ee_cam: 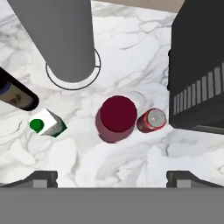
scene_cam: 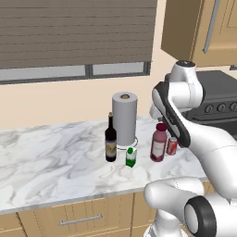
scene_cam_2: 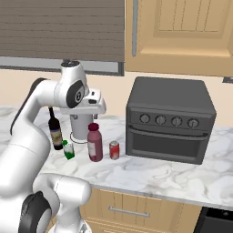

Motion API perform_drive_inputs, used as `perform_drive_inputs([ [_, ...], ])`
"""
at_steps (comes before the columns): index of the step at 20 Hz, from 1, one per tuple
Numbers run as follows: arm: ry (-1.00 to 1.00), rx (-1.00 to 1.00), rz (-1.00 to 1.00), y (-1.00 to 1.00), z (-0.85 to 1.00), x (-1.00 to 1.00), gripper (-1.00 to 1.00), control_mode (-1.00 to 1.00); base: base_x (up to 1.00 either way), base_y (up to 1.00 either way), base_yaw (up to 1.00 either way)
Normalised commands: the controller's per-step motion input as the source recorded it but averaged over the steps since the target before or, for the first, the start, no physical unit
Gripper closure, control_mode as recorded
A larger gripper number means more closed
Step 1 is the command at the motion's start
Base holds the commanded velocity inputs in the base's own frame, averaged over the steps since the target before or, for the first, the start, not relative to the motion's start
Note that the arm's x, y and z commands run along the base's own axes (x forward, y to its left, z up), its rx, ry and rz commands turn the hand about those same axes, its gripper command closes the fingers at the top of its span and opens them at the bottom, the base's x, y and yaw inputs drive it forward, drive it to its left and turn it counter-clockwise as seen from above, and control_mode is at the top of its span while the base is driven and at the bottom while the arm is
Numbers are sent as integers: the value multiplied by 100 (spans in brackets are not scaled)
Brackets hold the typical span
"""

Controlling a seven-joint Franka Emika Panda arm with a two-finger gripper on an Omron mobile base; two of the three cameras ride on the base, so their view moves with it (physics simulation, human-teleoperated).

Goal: Move the drinks to the dining counter.

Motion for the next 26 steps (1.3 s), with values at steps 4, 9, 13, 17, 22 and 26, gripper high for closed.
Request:
perform_drive_inputs([
  [4,0,0,0,0,-38,0,-100,-100,0,0,0],
  [9,0,0,0,0,-47,0,-100,-100,0,0,0],
  [13,2,1,0,0,-17,17,-100,-100,0,0,0],
  [17,10,2,0,0,0,40,-100,-100,0,0,0],
  [22,5,2,0,0,0,21,-100,-100,0,0,0],
  [26,6,2,0,0,-3,18,-100,-100,0,0,0],
])
